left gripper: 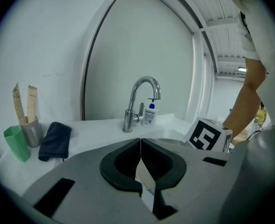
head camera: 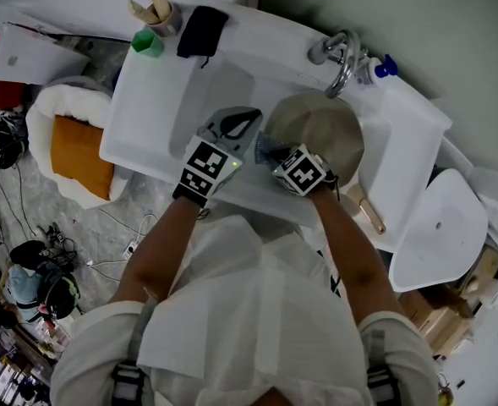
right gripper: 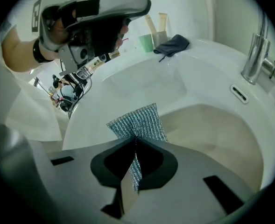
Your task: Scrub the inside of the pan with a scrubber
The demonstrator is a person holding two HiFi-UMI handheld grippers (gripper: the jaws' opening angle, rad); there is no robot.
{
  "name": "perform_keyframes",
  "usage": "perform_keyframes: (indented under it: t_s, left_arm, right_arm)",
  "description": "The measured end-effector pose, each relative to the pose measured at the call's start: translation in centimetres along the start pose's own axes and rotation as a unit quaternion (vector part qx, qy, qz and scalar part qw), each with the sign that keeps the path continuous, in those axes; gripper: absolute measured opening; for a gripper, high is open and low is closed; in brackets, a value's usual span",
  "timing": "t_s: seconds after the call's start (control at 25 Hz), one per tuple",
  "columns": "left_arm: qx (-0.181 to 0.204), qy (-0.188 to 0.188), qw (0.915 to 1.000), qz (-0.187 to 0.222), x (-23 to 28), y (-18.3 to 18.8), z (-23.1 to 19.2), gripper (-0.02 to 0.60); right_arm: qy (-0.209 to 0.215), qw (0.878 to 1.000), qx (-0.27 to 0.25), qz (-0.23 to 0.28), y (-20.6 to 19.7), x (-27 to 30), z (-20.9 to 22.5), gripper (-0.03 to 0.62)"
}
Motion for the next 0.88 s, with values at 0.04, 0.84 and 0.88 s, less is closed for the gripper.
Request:
perform_keyframes:
  t_s: [0.04,0.84,0.88]
  left_arm:
    - [0.0,0.0,1.0,0.001,0.0,0.1,0.1,0.017]
    - [0.005,-0.011,0.9999,0.005,0.3,0.4,1.3,0.017]
    - [0.005,-0.012,0.9999,0.005,0.4,0.4,1.3,0.017]
  right_arm:
    - [0.001,1.0,-0.003,-0.003,-0.4,-0.1,-0.2,0.014]
    - [0.019,0.999,-0.005,-0.051,-4.2,-1.5,-2.0,0.014]
    - [0.018,0.998,-0.007,-0.056,-4.5,-1.6,-1.8,0.014]
Point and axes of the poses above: the fingertips, and each gripper's own axes: x forward along the fingers, z to its right, y out of its top, the point moved 2 cm from there along -x, backward along the fingers, and after that the axes turned 15 degrees about x, right-handed, at the moved point
